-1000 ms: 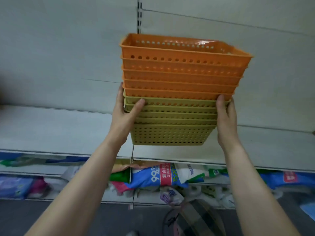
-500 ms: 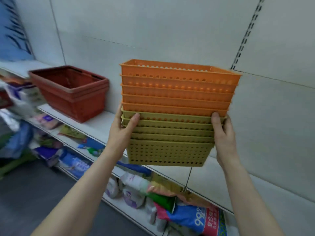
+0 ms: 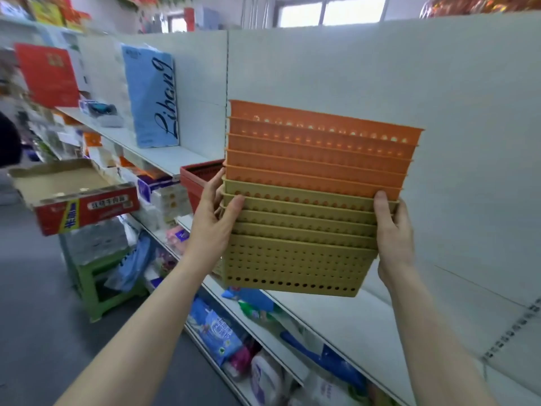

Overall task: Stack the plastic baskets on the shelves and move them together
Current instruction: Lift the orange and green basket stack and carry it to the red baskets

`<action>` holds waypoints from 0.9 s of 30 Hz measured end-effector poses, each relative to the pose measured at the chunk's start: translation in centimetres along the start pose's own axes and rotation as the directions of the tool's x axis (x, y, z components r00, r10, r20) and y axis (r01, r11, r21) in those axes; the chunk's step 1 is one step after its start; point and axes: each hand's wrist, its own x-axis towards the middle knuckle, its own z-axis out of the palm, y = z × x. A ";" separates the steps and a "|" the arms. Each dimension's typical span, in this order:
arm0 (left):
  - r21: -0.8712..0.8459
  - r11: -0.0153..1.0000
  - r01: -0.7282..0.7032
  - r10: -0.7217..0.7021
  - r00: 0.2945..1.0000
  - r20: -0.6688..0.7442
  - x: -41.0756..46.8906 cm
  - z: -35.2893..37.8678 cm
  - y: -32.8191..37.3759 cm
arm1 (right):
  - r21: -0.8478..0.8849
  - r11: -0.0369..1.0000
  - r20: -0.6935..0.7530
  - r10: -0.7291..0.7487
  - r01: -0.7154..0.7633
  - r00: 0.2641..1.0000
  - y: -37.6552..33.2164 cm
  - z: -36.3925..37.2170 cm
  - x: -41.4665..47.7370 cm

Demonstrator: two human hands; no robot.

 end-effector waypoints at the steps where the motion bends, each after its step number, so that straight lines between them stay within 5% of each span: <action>1: 0.010 1.000 -0.001 0.001 1.000 -0.019 1.4 -1.1 -0.3 | -0.002 1.000 0.012 -0.006 0.006 1.000 -0.1 1.8 0.7; 27: 0.002 0.992 -0.123 0.121 0.977 -0.175 39.8 -18.7 -15.8 | 0.010 0.991 0.153 -0.136 0.136 0.979 6.5 39.6 28.4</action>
